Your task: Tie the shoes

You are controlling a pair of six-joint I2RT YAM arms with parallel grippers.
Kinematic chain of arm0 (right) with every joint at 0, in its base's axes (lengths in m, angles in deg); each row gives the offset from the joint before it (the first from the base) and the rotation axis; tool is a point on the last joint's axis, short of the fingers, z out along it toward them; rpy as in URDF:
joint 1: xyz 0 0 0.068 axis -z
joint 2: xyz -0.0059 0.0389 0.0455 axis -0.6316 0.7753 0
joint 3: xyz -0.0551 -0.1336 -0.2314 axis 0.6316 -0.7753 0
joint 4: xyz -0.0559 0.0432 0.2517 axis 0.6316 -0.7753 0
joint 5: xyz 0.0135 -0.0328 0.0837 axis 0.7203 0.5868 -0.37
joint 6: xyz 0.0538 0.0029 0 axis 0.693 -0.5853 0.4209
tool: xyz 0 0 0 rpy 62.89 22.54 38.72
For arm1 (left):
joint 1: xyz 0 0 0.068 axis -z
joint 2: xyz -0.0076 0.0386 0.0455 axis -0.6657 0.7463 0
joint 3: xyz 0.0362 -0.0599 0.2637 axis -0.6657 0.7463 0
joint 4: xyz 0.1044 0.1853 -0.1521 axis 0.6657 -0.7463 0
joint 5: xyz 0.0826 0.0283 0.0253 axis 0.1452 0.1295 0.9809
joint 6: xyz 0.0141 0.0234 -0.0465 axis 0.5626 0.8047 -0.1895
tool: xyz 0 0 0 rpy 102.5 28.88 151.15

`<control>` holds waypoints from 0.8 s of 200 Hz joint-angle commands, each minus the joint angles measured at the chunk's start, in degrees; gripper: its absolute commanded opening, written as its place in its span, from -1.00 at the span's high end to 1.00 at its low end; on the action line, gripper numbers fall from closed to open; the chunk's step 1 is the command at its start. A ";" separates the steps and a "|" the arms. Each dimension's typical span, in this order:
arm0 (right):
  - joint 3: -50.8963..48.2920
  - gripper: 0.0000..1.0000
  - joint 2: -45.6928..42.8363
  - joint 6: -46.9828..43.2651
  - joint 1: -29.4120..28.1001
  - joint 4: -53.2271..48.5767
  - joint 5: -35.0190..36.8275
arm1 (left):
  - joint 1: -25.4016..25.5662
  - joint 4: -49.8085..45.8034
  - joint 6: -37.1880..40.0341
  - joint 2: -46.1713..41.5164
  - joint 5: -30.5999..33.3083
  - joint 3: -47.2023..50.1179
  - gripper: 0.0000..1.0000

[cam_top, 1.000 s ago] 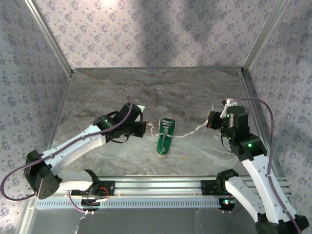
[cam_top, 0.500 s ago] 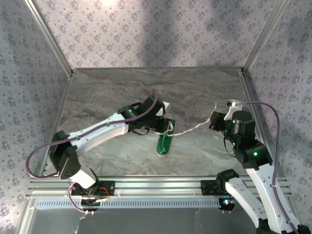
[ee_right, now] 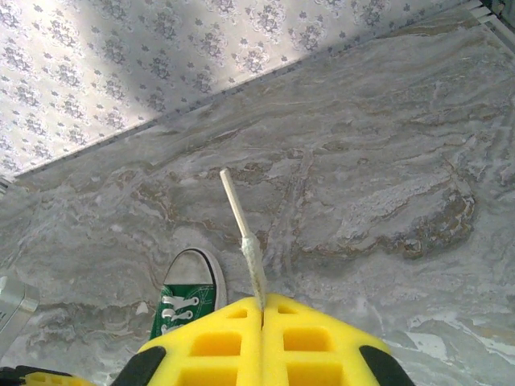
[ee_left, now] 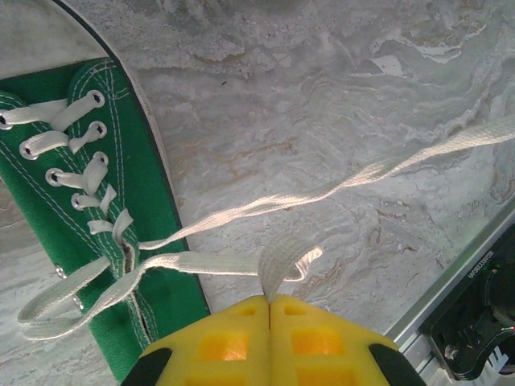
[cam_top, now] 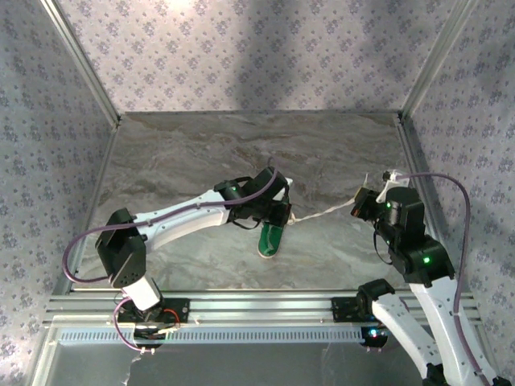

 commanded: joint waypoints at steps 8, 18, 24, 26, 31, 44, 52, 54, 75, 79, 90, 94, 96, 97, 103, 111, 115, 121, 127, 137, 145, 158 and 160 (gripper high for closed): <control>-0.32 1.00 -1.08 -0.68 0.01 -1.49 1.05 | 1.38 1.27 -0.99 0.40 -1.27 0.89 1.00; -0.36 1.00 -0.92 -0.42 -0.01 -1.44 1.23 | 1.78 1.88 -1.32 0.97 -1.95 1.23 1.00; -0.41 1.00 -0.95 -0.41 0.03 -1.41 1.28 | 1.99 2.07 -1.37 1.40 -2.11 1.07 1.00; -0.43 1.00 -0.92 -0.36 0.00 -1.40 1.22 | 2.07 2.10 -1.37 1.57 -2.14 1.05 1.00; -0.49 1.00 -0.91 -0.28 -0.01 -1.32 1.19 | 2.30 2.15 -1.37 1.93 -2.09 0.77 1.00; -0.63 1.00 -0.72 -0.23 -0.01 -1.27 0.94 | 2.62 1.96 -1.37 2.58 -1.84 0.18 1.00; -0.44 1.00 -0.48 -0.38 -0.01 -1.55 0.89 | 2.69 1.93 -1.61 2.52 -1.15 0.04 1.00; -0.46 1.00 -0.40 -0.38 0.03 -1.64 0.85 | 2.64 1.89 -1.69 2.42 -0.87 0.04 1.00; 0.04 1.00 0.02 -1.07 -0.01 -3.02 1.07 | 2.50 1.73 -2.06 0.53 2.95 0.43 1.00; -0.02 1.00 -0.02 -1.25 -0.01 -3.20 1.02 | 2.34 1.82 -2.15 0.22 3.44 0.45 1.00; -0.16 1.00 -0.24 -1.62 -0.01 -3.59 0.86 | 1.63 2.00 -2.57 -0.18 3.82 0.18 1.00; -0.28 1.00 -0.35 -1.68 0.00 -3.61 0.65 | 1.43 2.16 -2.75 -0.19 3.89 0.04 1.00; -0.31 1.00 -0.42 -1.74 0.01 -3.60 0.49 | 1.29 2.30 -2.83 -0.26 3.88 -0.03 1.00; -0.38 1.00 -0.44 -1.73 0.04 -3.60 0.40 | 1.26 2.34 -2.89 -0.27 3.90 -0.08 1.00; -0.61 1.00 -0.63 -1.94 0.03 -3.40 -0.32 | 0.99 2.80 -3.18 -0.32 4.06 -0.19 1.00; -1.02 1.00 -0.92 -2.19 -0.08 -2.97 -1.60 | 0.72 3.68 -3.76 -0.45 4.48 -0.26 1.00; -1.25 1.00 -1.07 -2.21 -0.06 -2.78 -2.33 | 0.57 4.18 -4.10 -0.45 4.59 -0.21 1.00; -1.49 1.00 -1.29 -2.44 -0.14 -2.51 -3.48 | 0.37 4.97 -4.68 -0.33 4.61 -0.24 1.00; -1.89 1.00 -1.49 -2.80 -0.27 -2.17 -4.82 | 0.13 5.54 -5.26 -0.09 4.61 -0.30 1.00; -2.58 1.00 -2.06 -3.52 -0.37 -1.74 -6.89 | -0.22 6.15 -6.39 0.60 4.70 -0.73 1.00; -3.21 1.00 -2.67 -4.13 -0.62 -1.38 -8.39 | -0.36 6.24 -7.07 1.39 4.83 -1.29 1.00; -4.57 1.00 -4.01 -4.68 -0.87 -0.74 -10.67 | -0.36 6.64 -8.43 2.41 5.40 -1.78 1.00; -4.81 1.00 -4.23 -4.82 -0.89 -0.64 -11.09 | -0.36 6.78 -8.65 2.55 5.40 -1.80 1.00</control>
